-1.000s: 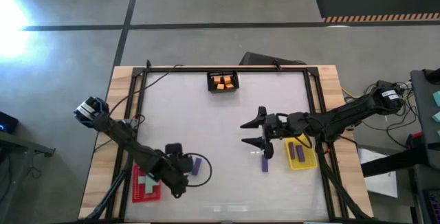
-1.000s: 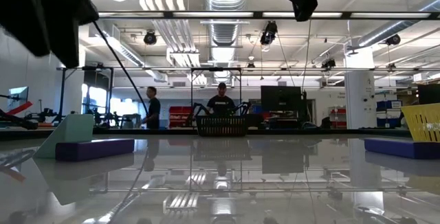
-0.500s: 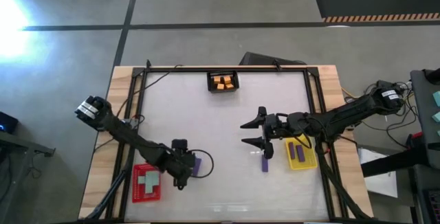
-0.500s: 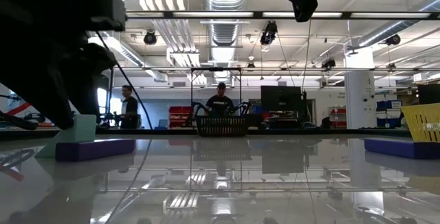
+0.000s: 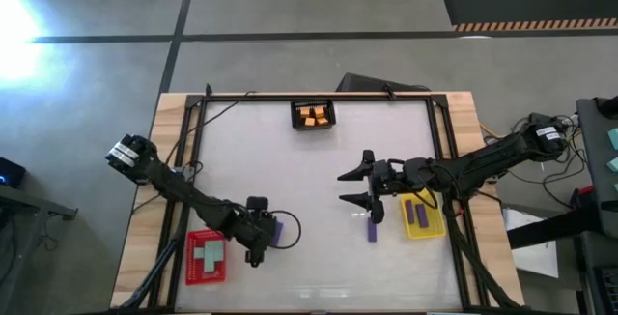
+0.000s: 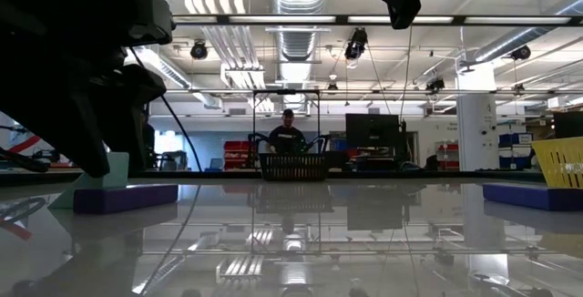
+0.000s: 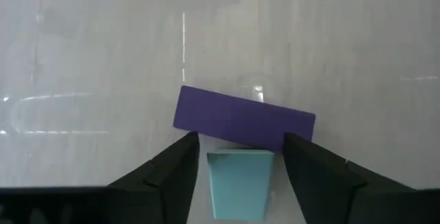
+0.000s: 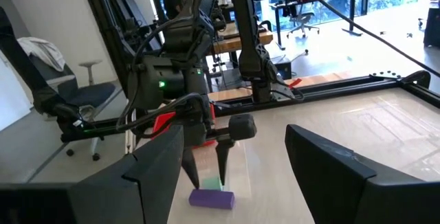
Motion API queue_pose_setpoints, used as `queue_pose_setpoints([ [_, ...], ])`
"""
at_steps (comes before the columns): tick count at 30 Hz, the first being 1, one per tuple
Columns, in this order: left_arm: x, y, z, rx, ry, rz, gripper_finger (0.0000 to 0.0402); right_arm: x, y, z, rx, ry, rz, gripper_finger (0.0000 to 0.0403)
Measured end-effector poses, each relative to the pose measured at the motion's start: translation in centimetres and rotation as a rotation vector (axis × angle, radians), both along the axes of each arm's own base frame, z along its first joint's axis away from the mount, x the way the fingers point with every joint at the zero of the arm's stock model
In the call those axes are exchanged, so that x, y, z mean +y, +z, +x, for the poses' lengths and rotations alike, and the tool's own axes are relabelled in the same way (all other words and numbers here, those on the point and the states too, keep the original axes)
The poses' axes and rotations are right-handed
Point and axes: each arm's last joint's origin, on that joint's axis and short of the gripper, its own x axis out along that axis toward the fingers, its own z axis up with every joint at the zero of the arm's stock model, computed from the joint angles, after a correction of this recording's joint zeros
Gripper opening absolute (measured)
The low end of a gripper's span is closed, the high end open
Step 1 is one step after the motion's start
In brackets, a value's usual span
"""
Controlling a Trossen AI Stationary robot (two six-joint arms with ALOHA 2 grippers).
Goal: Sort & place blocks by color
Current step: Put the blue block into the red bin
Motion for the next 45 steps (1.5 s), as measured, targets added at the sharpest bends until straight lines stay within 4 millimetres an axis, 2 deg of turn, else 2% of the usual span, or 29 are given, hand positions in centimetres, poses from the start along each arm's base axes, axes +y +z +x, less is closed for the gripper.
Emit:
queue_pose_setpoints([
  [6,0.0,0.0,0.0,0.0,0.001,0.0,0.0125,0.0,0.0,0.0,0.0,0.0,0.0,0.0247],
  [8,0.0,0.0,0.0,-0.001,0.002,0.001,0.0113,0.0,0.0,0.0,0.0,0.0,0.0,0.0247],
  [13,0.2,0.3,0.0,-0.028,0.023,0.033,0.0113,0.0,-0.1,0.0,0.006,0.001,-0.026,0.0247],
  [20,0.2,2.8,0.7,-0.176,0.075,0.118,0.0113,0.0,-0.6,0.1,0.041,0.008,-0.135,0.0247],
  [26,0.0,5.8,1.6,-0.441,0.095,0.153,0.0113,0.2,-1.7,0.7,0.067,0.016,-0.223,0.0247],
  [35,-0.5,9.6,3.0,-0.852,0.076,0.209,0.0113,0.7,-2.5,2.1,0.011,0.031,-0.29,0.0247],
  [45,0.2,11.0,3.5,-0.984,0.111,0.214,0.0113,1.4,-1.9,2.4,-0.02,0.093,-0.288,0.0247],
])
